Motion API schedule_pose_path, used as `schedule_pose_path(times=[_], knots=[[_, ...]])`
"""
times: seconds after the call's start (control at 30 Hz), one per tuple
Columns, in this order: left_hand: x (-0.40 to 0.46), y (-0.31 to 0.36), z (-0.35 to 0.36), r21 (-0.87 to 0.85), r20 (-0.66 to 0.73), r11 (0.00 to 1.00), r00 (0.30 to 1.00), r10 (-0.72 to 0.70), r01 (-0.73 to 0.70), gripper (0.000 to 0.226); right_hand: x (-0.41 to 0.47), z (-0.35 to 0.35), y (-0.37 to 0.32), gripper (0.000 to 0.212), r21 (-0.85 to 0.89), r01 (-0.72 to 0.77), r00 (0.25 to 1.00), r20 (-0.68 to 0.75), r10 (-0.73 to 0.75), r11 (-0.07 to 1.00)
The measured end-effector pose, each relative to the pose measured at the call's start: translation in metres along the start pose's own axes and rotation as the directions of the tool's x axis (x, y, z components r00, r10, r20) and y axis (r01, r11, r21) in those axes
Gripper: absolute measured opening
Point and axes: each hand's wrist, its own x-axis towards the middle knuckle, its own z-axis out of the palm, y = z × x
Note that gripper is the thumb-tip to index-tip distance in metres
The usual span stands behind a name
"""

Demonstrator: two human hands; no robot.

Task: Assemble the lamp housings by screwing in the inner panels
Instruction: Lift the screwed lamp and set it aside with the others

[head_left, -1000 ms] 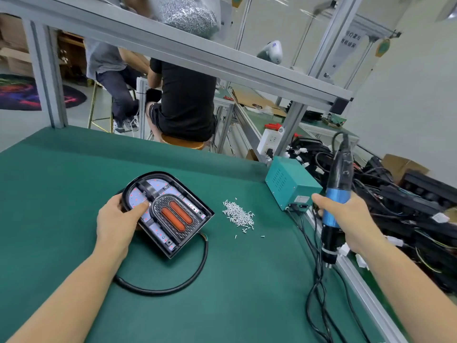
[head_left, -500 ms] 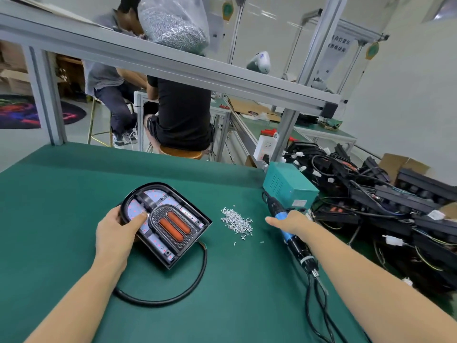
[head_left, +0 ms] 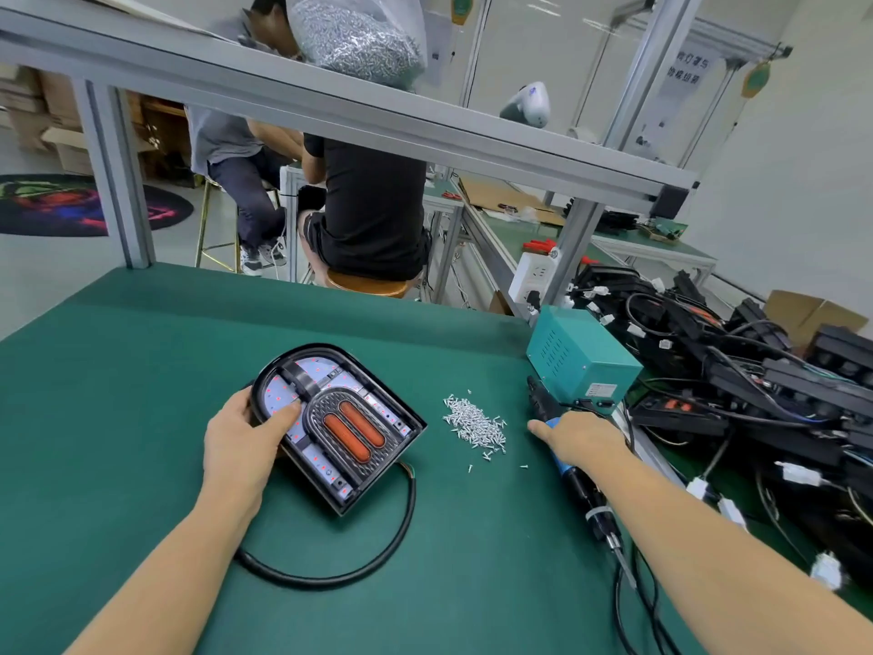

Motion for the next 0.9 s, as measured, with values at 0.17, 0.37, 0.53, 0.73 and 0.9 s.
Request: schedule_pose_path(times=[0.17,0.37,0.53,0.73,0.9], knots=[[-0.003,0.004,0.003,0.001,-0.014,1.0,1.0,0.003,-0.003,0.031,-0.01,-0.006,-0.01,0.052,-0.065,-0.146,0.965,-0.227,0.128,0.987],[-0.003,0.005,0.0,0.001,-0.01,1.0,1.0,-0.005,0.005,0.028,-0.041,-0.019,-0.081,0.059,0.698,0.393,0.915,-0.36,-0.181,0.599],[-0.008,0.009,0.0,0.019,-0.013,1.0,1.0,0.014,-0.014,0.027,-0.054,-0.007,-0.138,0.041,0.967,0.246,0.917,-0.207,-0.34,0.073],[-0.017,0.024,-0.001,0.4,-0.005,0.895,0.976,0.219,-0.198,0.013,-0.053,0.019,-0.15,0.038,0.983,0.146,0.911,-0.178,-0.372,-0.114],[-0.021,0.04,-0.023,0.754,-0.005,0.631,0.96,0.281,-0.181,0.037,-0.054,0.026,-0.15,0.028,0.971,0.151,0.917,-0.208,-0.34,-0.186]])
